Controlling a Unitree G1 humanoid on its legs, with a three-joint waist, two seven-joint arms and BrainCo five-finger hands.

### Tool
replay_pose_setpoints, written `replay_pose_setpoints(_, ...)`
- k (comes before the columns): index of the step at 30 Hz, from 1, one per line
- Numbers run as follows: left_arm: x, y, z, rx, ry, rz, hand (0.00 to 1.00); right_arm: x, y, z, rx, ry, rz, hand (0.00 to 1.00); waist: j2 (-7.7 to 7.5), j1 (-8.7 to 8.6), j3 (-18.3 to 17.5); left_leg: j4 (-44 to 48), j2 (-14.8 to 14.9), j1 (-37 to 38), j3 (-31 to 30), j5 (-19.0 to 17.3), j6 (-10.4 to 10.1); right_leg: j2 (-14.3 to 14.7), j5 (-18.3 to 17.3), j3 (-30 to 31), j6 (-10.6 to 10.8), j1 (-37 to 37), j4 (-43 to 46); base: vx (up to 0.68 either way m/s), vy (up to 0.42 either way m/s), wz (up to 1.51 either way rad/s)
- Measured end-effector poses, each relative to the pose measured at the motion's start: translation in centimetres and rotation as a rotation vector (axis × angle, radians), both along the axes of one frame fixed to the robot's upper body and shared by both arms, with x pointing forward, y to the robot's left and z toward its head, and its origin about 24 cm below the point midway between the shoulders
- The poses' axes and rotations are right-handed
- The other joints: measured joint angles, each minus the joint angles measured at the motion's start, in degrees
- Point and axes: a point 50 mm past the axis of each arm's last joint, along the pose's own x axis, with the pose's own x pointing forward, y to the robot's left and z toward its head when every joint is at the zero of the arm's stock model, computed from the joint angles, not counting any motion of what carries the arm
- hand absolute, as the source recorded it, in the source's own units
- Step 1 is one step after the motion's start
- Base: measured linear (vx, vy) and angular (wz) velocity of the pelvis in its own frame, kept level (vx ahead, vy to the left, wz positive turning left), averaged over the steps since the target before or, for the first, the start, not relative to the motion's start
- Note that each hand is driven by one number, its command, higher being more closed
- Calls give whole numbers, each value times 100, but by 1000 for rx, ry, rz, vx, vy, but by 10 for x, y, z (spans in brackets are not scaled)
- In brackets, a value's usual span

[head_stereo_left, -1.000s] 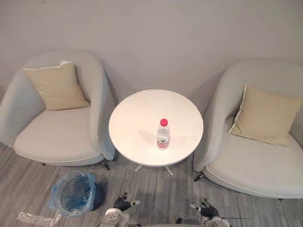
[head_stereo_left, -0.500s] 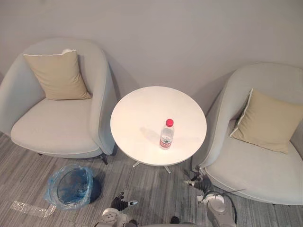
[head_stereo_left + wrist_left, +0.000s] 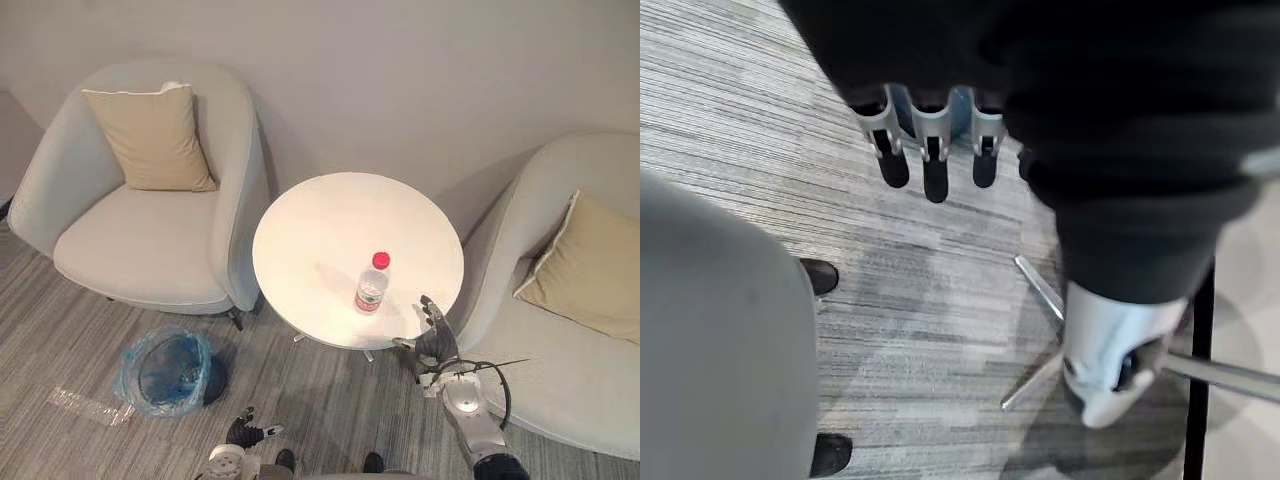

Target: Gather rubbish on tea table into small bin, then transfer packed bag to large trash can.

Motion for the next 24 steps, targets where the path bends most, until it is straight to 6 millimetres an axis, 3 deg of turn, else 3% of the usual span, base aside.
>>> replay_pose_setpoints(6,4,-2,2,1,-23,4,0,19,2,17,0,-76,-21,0,44,90,103,23,-61,-72,-64,52,28,-45,56,-81,13,-1,-40,-28,15,8)
replay_pose_setpoints(21,13,-5,6,-10,-62,22,0,54,3,30,81,-102,-77,0,206,165,419,-287,-119,-372,-538,457,-24,-83,123,-483,14,-223,-28,-46,5,16)
replay_pose_setpoints(22,15,-6,6,-16,-70,29,0,58,3,35,92,-120,-85,100,243,176,494,-288,-122,-392,-571,473,-30,-83,123,-512,14,-225,-28,-10,2,12)
replay_pose_setpoints(24,17,-8,7,-24,-77,36,0,66,4,44,111,-150,-92,100,308,176,573,-290,-130,-467,-631,503,-34,-85,123,-565,14,-276,-27,-24,4,15)
